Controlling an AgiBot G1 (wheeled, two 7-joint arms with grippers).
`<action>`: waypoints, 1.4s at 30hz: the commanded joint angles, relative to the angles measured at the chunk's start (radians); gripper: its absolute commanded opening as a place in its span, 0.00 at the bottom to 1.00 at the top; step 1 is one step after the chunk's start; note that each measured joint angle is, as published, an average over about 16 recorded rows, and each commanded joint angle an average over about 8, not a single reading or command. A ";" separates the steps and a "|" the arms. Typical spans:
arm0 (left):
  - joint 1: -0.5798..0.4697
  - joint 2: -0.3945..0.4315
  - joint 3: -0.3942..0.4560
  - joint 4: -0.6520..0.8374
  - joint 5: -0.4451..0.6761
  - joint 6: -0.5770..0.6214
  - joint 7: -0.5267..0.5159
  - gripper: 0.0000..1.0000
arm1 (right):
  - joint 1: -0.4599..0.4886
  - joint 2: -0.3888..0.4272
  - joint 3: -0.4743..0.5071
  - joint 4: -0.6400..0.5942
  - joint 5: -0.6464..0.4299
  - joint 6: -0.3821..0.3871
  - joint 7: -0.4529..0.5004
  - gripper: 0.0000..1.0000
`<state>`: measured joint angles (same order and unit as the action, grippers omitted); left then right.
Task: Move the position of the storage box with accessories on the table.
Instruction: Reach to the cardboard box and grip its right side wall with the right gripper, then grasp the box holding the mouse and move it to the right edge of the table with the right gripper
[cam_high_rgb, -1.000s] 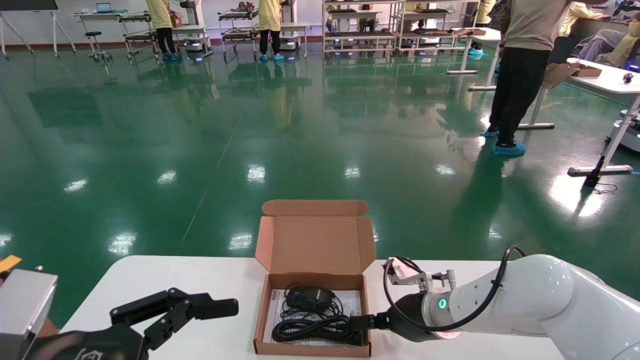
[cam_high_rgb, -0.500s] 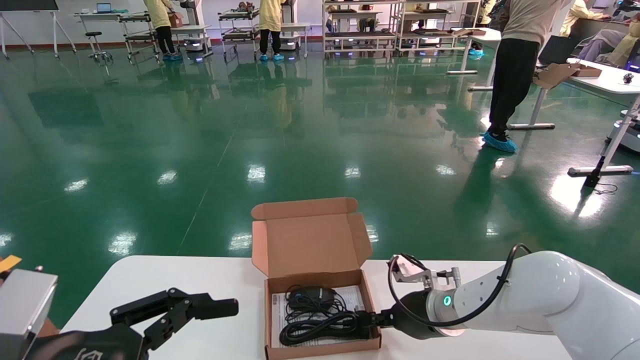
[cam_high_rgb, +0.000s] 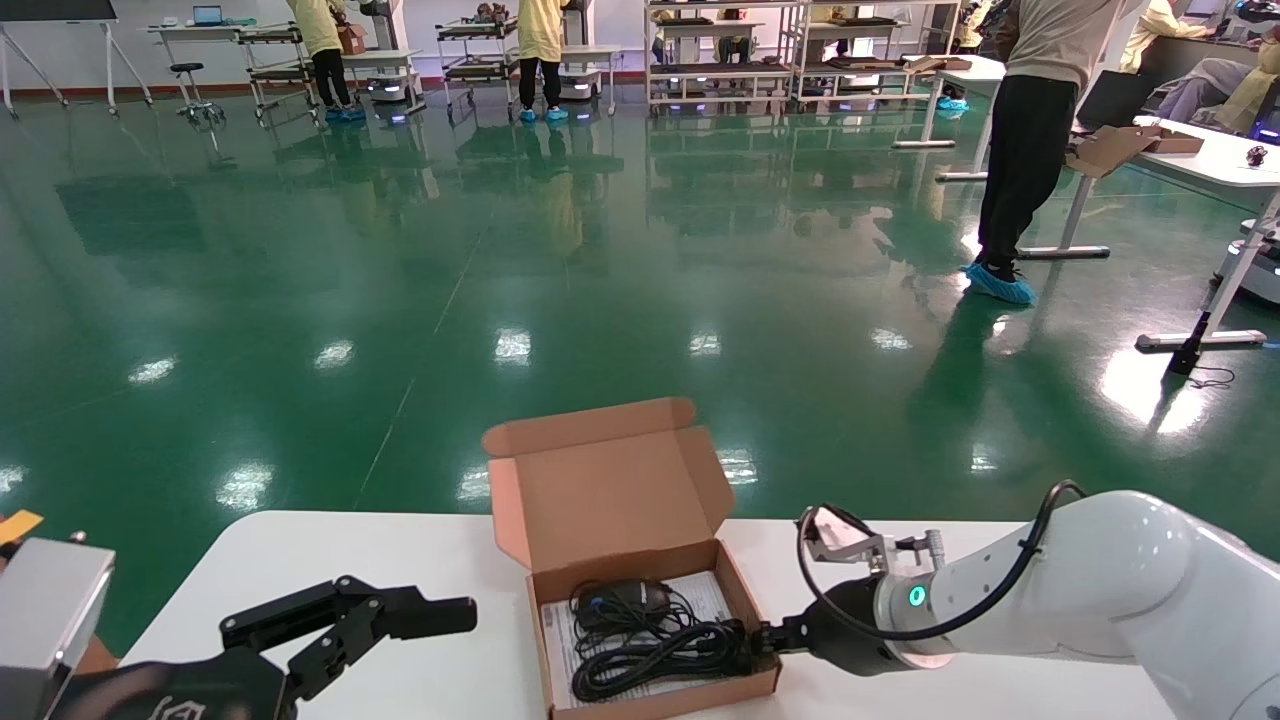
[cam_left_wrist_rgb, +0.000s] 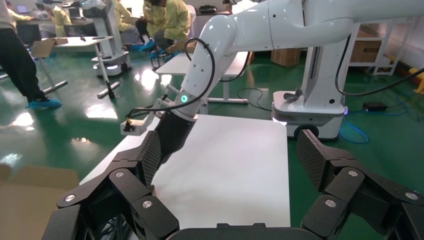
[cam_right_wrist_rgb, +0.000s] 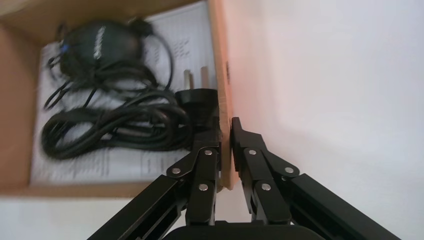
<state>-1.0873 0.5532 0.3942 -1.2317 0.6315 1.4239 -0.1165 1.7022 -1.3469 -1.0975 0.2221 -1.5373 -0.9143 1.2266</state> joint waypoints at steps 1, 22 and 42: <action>0.000 0.000 0.000 0.000 0.000 0.000 0.000 1.00 | 0.007 0.001 0.000 -0.008 0.004 -0.003 -0.005 0.00; 0.000 0.000 0.000 0.000 0.000 0.000 0.000 1.00 | 0.155 0.034 0.027 -0.081 0.055 -0.065 -0.112 0.00; 0.000 0.000 0.000 0.000 0.000 0.000 0.000 1.00 | 0.400 0.158 0.007 -0.186 0.014 -0.117 -0.251 0.00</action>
<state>-1.0874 0.5532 0.3942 -1.2317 0.6315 1.4239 -0.1165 2.0949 -1.1906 -1.0896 0.0391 -1.5217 -1.0256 0.9781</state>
